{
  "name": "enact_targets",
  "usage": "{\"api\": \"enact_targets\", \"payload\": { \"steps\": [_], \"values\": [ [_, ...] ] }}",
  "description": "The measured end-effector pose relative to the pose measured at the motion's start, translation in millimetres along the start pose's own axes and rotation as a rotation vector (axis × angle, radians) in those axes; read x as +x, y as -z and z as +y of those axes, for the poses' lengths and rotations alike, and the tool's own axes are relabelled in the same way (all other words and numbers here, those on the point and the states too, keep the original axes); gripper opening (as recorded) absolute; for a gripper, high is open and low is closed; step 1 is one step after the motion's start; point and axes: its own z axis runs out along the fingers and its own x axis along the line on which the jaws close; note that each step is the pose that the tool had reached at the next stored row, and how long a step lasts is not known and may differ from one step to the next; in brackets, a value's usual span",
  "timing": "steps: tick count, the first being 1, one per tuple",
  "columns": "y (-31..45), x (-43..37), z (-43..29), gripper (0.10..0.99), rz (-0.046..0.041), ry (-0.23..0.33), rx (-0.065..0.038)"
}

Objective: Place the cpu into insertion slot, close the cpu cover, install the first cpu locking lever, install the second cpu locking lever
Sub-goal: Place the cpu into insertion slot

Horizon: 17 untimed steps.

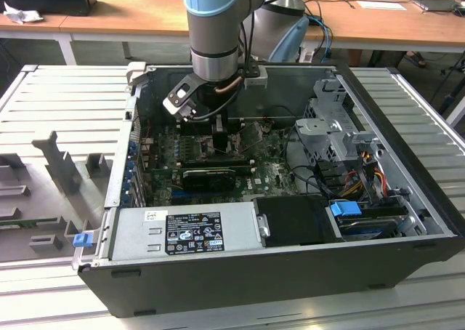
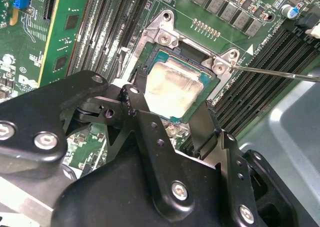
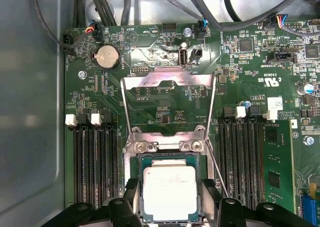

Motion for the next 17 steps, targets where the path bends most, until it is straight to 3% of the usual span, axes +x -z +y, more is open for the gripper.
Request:
{"api": "enact_targets", "payload": {
  "steps": [17],
  "values": [
    [3.9, 0.1, 0.3, 0.604, -0.0001, 0.0, 0.0]
  ]
}}
